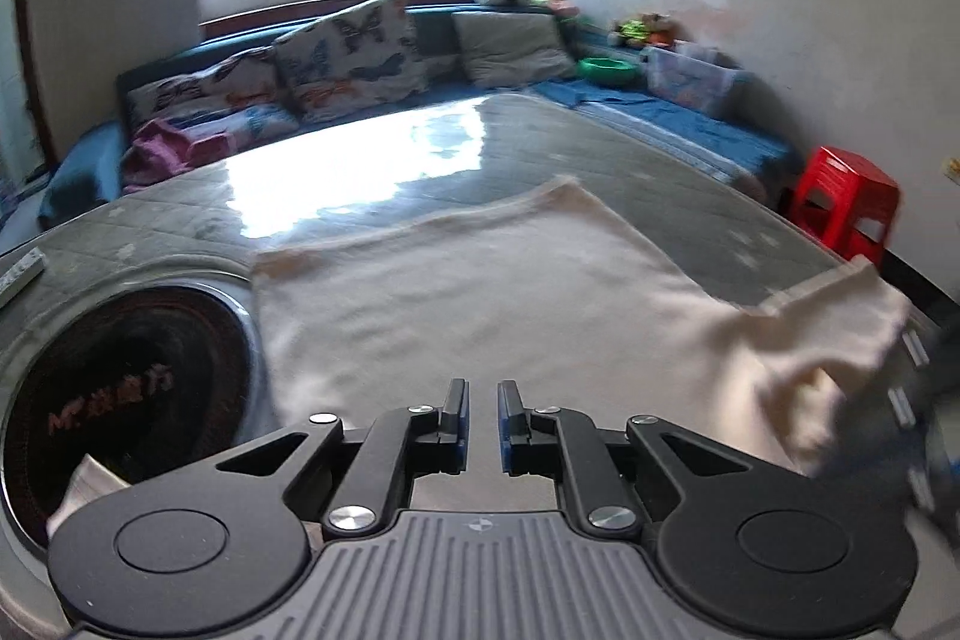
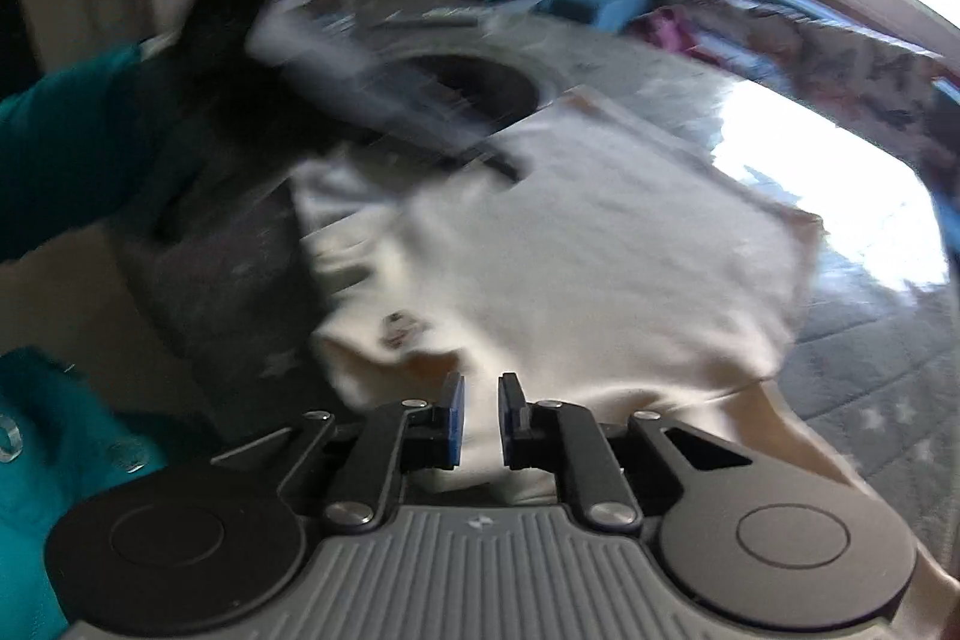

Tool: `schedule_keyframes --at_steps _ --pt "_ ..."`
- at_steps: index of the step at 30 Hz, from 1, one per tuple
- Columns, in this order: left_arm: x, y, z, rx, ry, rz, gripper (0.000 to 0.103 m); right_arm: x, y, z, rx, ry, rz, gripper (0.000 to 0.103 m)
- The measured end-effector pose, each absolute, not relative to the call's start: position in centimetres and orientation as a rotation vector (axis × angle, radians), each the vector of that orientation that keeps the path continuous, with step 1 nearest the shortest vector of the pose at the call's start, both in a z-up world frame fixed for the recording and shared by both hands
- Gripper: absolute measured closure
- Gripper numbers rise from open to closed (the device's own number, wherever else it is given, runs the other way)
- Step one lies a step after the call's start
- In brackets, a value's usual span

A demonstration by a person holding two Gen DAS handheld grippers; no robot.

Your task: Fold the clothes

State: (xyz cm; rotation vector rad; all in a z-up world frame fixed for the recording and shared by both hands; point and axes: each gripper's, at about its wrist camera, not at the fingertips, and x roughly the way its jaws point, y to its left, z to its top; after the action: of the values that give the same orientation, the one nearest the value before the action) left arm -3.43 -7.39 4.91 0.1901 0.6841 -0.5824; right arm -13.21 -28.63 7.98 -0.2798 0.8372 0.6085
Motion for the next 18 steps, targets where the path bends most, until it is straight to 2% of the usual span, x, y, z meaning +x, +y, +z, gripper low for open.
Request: schedule_keyframes --at_steps 10,18 --pt "-8.5 -8.3 2.2 0.248 0.725 -0.694 0.092 -12.3 -30.2 5.1 -0.215 0.871 0.497 0.093" --pt "-8.4 -8.5 3.3 0.271 0.692 -0.715 0.092 -14.5 -34.1 6.2 -0.109 0.84 0.378 0.092"
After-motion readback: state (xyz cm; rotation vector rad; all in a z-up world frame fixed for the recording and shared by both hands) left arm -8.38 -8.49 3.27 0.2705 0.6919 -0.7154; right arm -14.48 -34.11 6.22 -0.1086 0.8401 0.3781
